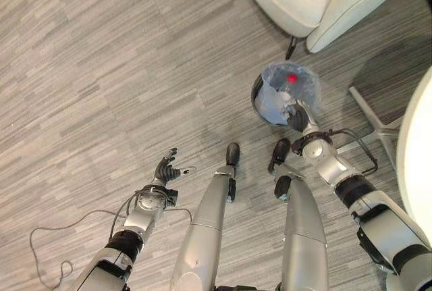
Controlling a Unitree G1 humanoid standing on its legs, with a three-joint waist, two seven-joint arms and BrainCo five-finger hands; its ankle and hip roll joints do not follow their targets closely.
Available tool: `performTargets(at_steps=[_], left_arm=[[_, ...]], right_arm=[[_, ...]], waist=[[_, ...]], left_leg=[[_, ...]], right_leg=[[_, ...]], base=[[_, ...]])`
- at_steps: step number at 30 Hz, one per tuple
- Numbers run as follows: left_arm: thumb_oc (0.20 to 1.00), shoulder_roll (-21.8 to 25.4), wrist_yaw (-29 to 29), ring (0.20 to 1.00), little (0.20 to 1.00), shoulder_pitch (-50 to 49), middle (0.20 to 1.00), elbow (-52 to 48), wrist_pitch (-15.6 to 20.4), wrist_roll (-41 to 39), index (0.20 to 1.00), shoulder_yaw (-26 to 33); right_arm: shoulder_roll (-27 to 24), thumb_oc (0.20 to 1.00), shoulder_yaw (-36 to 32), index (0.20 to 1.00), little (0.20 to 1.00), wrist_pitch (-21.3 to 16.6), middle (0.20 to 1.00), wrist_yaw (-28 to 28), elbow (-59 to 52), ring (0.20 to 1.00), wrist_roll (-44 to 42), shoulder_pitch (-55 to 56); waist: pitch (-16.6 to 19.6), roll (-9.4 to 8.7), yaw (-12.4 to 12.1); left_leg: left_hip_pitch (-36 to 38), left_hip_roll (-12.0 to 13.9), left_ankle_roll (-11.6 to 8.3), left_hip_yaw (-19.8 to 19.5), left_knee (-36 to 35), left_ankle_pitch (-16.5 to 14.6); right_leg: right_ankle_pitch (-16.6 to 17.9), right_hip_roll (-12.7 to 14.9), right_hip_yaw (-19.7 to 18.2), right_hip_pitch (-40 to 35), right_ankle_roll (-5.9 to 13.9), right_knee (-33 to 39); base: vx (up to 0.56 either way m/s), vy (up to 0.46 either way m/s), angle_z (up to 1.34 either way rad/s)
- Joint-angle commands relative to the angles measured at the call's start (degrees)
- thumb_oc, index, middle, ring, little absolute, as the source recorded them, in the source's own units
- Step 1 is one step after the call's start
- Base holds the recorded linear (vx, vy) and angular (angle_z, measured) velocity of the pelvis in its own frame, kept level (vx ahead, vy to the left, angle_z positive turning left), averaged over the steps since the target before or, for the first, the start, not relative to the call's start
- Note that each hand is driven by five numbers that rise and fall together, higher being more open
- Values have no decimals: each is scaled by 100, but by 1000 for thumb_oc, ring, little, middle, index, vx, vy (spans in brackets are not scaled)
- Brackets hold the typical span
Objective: Gather garbage on tea table into small bin, then transfer packed bag to large trash can.
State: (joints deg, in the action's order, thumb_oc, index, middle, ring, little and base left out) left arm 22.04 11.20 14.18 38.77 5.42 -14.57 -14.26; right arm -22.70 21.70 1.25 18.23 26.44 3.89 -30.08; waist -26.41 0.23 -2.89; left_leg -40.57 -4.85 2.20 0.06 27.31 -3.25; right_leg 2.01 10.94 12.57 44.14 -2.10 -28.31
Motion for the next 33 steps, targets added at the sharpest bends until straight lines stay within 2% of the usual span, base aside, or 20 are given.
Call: performTargets(at_steps=[1, 2, 3, 4, 8, 14, 20, 21, 23, 27, 30, 33], left_arm=[[1000, 150, -11, 1000, 1000, -253, 1000, 111, 69, 256, 1000, -83], [1000, 142, -38, 1000, 1000, -407, 1000, 103, 50, 306, 1000, 1], [1000, 135, -45, 1000, 1000, -511, 1000, 91, 46, 304, 1000, 58], [1000, 125, -75, 1000, 1000, -680, 1000, 96, 23, 351, 1000, 162], [1000, 120, -209, 1000, 1000, -1125, 1000, 26, -17, 459, 1000, 400], [1000, 92, -388, 1000, 1000, -1613, 1000, -182, -77, 672, 1000, 586], [1000, 50, -534, 1000, 1000, -2043, 1000, -583, -74, 670, 1000, 716], [1000, 53, -541, 1000, 1000, -2065, 1000, -626, -70, 666, 1000, 715], [1000, 131, -541, 1000, 1000, -1978, 1000, -734, -42, 643, 1000, 697], [1000, 223, -543, 1000, 1000, -1810, 1000, -1001, -5, 594, 1000, 652], [1000, 227, -534, 1000, 1000, -1796, 1000, -1110, 15, 563, 1000, 637], [1000, 226, -542, 1000, 1000, -1812, 1000, -1245, 32, 548, 1000, 612]], right_arm=[[60, 200, 133, 200, 200, -707, 200, -204, -134, 200, -617, -327], [154, 200, 88, 200, 200, -764, 200, -331, -409, 200, -753, -45], [182, 200, 38, 200, 200, -800, 200, -424, -620, 200, -848, 124], [175, 200, -39, 200, 200, -820, 200, -588, -952, 200, -919, 422], [78, 200, -307, 200, 200, -900, 200, -978, -1668, 200, -1168, 1066], [189, 200, -570, 200, 200, -929, 200, -1335, -2188, 200, -1691, 1614], [342, 200, -509, 200, 200, -889, 200, -1638, -2426, 200, -2077, 1775], [378, 200, -478, 200, 200, -893, 200, -1660, -2445, 200, -2118, 1761], [444, 200, -455, 200, 200, -946, 200, -1702, -2479, 200, -2242, 1722], [400, 200, -653, 200, 200, -1012, 200, -1608, -2620, 200, -2136, 1770], [396, 200, -675, 200, 200, -1008, 200, -1601, -2665, 200, -2125, 1790], [358, 200, -652, 200, 200, -1040, 200, -1564, -2677, 200, -2178, 1739]], waist=[[163, 20, -82], [269, -54, -38], [306, -91, -16], [425, -156, 29], [900, -325, 146], [1433, -398, 213], [1673, -393, 144], [1664, -388, 132], [1507, -356, 113], [1517, -272, 80], [1562, -325, -4], [1566, -353, -104]], left_leg=[[448, 137, -270, 22, -917, -6], [894, 180, -284, 49, -1179, 20], [1097, 202, -272, 84, -1395, 226], [1572, 226, -280, 103, -1698, 266], [2459, 326, -327, 211, -2230, 300], [3256, 308, -339, 414, -2724, 287], [3835, 309, -287, 602, -3028, 226], [3871, 312, -272, 624, -3036, 224], [3746, 383, -217, 616, -2885, 270], [3334, 473, -207, 473, -2719, 492], [3175, 446, -242, 385, -2678, 548], [2778, 447, -349, 291, -2482, 772]], right_leg=[[-991, -40, -171, -618, 605, 12], [-904, -78, -149, -1051, 652, 342], [-668, -96, -71, -1264, 645, 603], [-583, -159, -45, -1733, 690, 950], [-426, -217, -13, -2718, 815, 1677], [-298, -343, -49, -3490, 933, 2270], [-182, -383, -267, -3828, 1040, 2449], [-173, -391, -297, -3814, 1049, 2406], [-306, -487, -598, -3636, 1057, 1824], [-787, -855, -1070, -3623, 894, 904], [-944, -880, -1107, -3809, 801, 1158], [-1059, -1026, -1217, -4028, 639, 1747]], base=[[58, 25, -39], [-13, 40, -42], [41, 44, -19], [23, 32, -6], [131, 32, -10], [87, 58, -10], [56, 69, -20], [-74, 62, -48], [-164, 2, -40], [-228, -79, 28], [-92, -132, 18], [-158, -180, 7]])
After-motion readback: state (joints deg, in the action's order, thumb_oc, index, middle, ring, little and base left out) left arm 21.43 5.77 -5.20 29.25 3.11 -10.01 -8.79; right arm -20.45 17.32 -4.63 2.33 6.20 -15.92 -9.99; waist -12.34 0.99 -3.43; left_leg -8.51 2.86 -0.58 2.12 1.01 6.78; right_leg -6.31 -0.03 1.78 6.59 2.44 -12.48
